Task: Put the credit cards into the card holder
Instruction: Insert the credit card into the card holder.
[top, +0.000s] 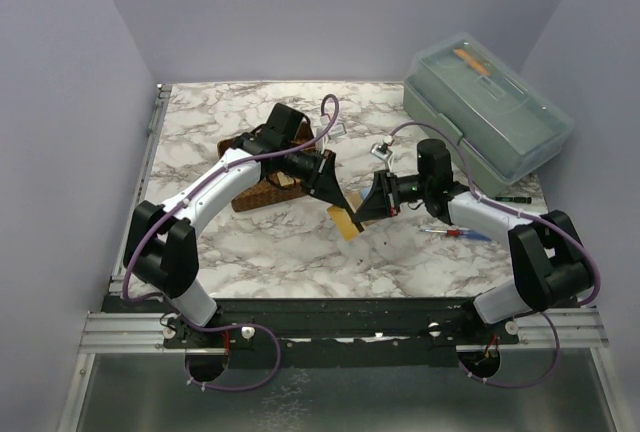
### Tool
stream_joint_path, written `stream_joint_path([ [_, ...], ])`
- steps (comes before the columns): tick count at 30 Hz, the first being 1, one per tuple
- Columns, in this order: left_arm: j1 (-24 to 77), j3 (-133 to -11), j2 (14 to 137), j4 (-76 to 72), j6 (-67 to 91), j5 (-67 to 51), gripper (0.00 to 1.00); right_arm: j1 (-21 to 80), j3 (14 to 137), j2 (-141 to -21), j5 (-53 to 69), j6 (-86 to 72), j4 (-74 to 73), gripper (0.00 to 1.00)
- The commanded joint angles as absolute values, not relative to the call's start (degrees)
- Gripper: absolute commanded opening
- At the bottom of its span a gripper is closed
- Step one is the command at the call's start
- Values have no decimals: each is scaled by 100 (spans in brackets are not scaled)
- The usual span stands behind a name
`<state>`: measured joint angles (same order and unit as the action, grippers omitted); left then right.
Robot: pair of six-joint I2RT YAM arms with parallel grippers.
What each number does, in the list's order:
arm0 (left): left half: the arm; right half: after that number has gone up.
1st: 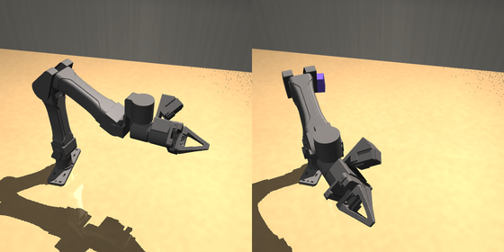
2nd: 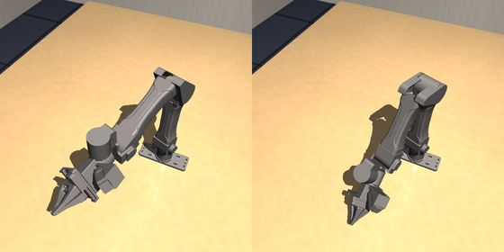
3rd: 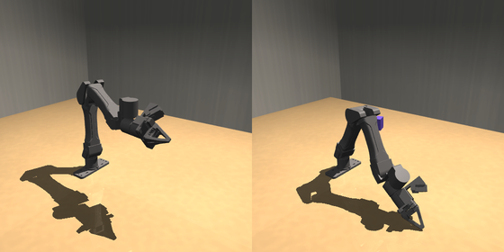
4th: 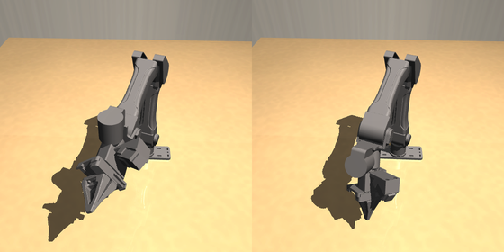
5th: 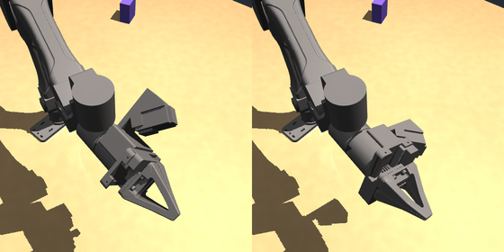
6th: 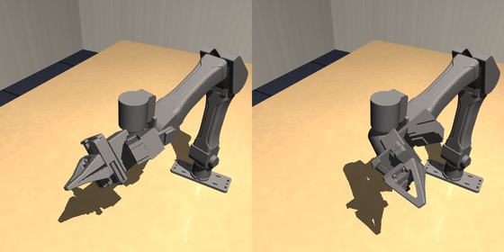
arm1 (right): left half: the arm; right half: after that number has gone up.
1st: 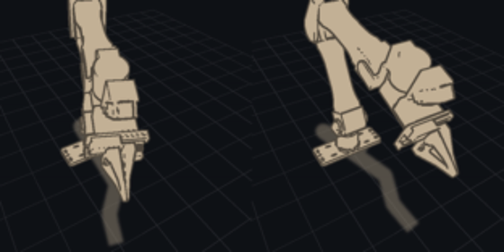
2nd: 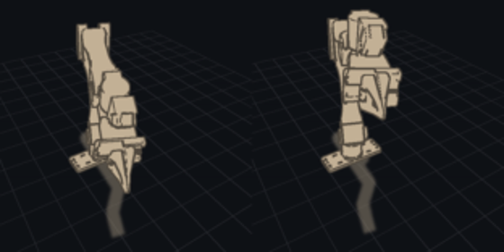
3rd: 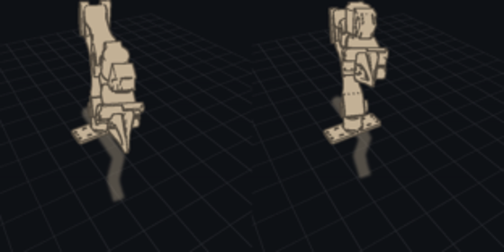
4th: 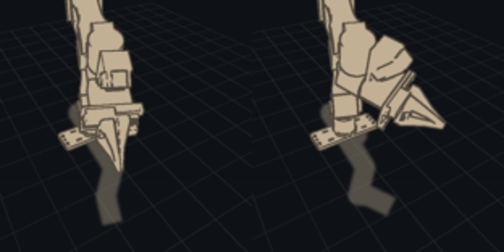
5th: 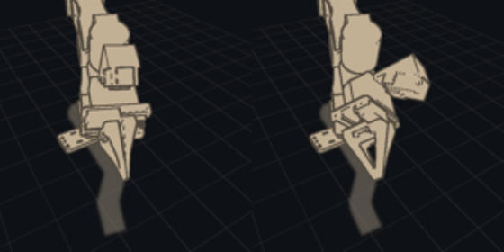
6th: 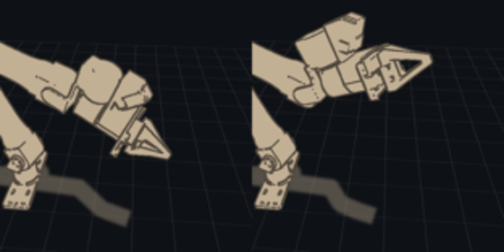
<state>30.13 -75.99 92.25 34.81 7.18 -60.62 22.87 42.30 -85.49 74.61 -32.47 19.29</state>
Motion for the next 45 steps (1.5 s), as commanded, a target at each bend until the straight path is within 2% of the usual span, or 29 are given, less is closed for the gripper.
stream_joint_path([
  [1,2849,-7704,9338,2822,1765,-5968,39,2287,4149,-8557,7118,-3501,2229,0],
  [2,2696,-7579,9336,2440,2264,-6037,56,2246,4127,-8541,6907,-3575,2208,0],
  [4,2400,-7245,9286,1763,3146,-6125,68,2086,3959,-8434,6629,-3891,2458,0],
  [6,2212,-6907,9173,1246,3763,-5974,73,1946,3643,-8306,6723,-4420,3311,0],
  [9,2171,-6251,8852,216,4607,-5649,75,1792,3432,-8209,6663,-4861,3853,0],
  [13,2267,-4806,8707,-2899,6971,-5418,79,1740,3418,-8152,6438,-5159,4133,0],
  [15,2449,-4568,8904,-3748,7386,-5417,75,1737,3447,-8142,6265,-5157,4071,0],
  [20,2868,-4456,8940,-3997,7365,-5048,67,1731,3530,-8304,6226,-5256,4070,0],
  [28,2944,-4214,9009,-4283,7467,-4825,31,1699,3438,-8259,6017,-5217,3932,0],
  [33,2960,-4062,9088,-4557,7634,-4730,22,1671,3527,-8298,5958,-5217,3696,0],
  [34,2968,-4054,9100,-4618,7648,-4728,17,1667,3537,-8305,5964,-5253,3712,0],
  [36,2987,-4030,9113,-4665,7588,-4686,0,1668,3576,-8308,5981,-5247,3709,0],
  [37,2993,-4001,9106,-4667,7582,-4613,0,1659,3648,-8302,5958,-5072,3424,0],
  [38,2981,-3955,9111,-4660,7614,-4526,0,1622,3860,-8271,5740,-4730,2759,2],
  [41,2991,-3988,9229,-4343,7661,-4373,0,1499,4607,-8234,4370,-3687,392,31],
  [42,3002,-3999,9276,-4185,7608,-4305,0,1480,4868,-8337,4010,-3396,-292,37],
  [45,3048,-4016,9400,-3721,7370,-3985,0,1467,5472,-8741,3427,-2871,-1419,47],
])
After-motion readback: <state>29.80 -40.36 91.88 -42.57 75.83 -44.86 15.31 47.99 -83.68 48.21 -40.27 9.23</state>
